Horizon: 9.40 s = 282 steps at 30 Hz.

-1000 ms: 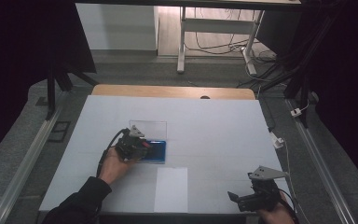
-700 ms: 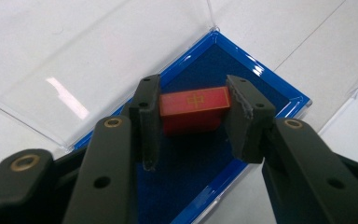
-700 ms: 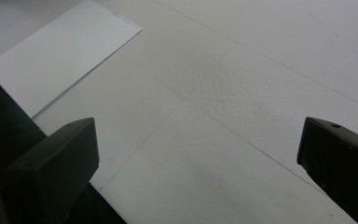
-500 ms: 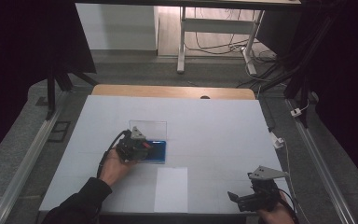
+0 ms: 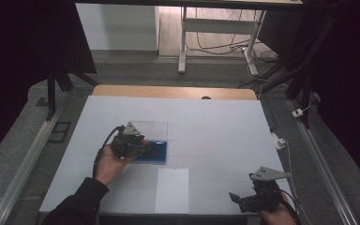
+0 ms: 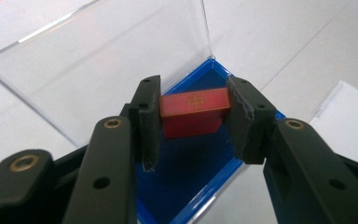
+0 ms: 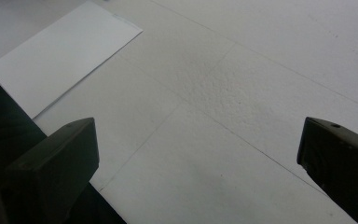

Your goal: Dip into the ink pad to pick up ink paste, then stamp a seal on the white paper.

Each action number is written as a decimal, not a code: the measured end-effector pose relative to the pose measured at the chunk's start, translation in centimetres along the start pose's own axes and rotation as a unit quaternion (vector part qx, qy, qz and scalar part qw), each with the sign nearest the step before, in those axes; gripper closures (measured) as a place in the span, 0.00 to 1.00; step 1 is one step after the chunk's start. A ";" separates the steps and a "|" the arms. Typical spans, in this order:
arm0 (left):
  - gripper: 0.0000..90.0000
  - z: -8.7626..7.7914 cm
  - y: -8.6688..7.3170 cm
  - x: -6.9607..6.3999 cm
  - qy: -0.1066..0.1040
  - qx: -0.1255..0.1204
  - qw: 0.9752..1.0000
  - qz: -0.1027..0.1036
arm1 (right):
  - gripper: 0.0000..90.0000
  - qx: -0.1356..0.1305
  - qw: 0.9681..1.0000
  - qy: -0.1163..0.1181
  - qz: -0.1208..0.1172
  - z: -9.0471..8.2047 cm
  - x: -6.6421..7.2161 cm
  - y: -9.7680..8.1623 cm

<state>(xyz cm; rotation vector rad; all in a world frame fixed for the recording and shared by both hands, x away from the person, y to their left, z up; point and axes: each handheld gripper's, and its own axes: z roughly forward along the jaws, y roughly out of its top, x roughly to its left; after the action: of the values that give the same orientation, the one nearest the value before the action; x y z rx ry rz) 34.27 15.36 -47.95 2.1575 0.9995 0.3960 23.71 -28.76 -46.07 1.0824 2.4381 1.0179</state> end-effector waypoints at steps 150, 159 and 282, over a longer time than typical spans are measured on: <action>0.65 -1.9 0.3 -7.8 -0.109 0.002 0.992 0.069 | 0.00 0.001 1.000 0.000 -0.007 0.0 0.2 0.0; 0.65 -1.4 0.2 -9.5 -0.124 0.008 0.989 0.085 | 0.00 0.001 1.000 0.000 -0.009 0.0 0.2 0.0; 0.65 1.5 -0.7 -11.0 -0.143 0.026 0.983 0.113 | 0.00 0.008 1.000 0.002 -0.018 0.1 0.3 0.0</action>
<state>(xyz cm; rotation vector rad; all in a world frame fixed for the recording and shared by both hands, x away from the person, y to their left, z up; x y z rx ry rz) 27.50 6.63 -49.29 2.3034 0.6147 0.1579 23.57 -28.47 -46.13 1.0379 2.4640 0.9932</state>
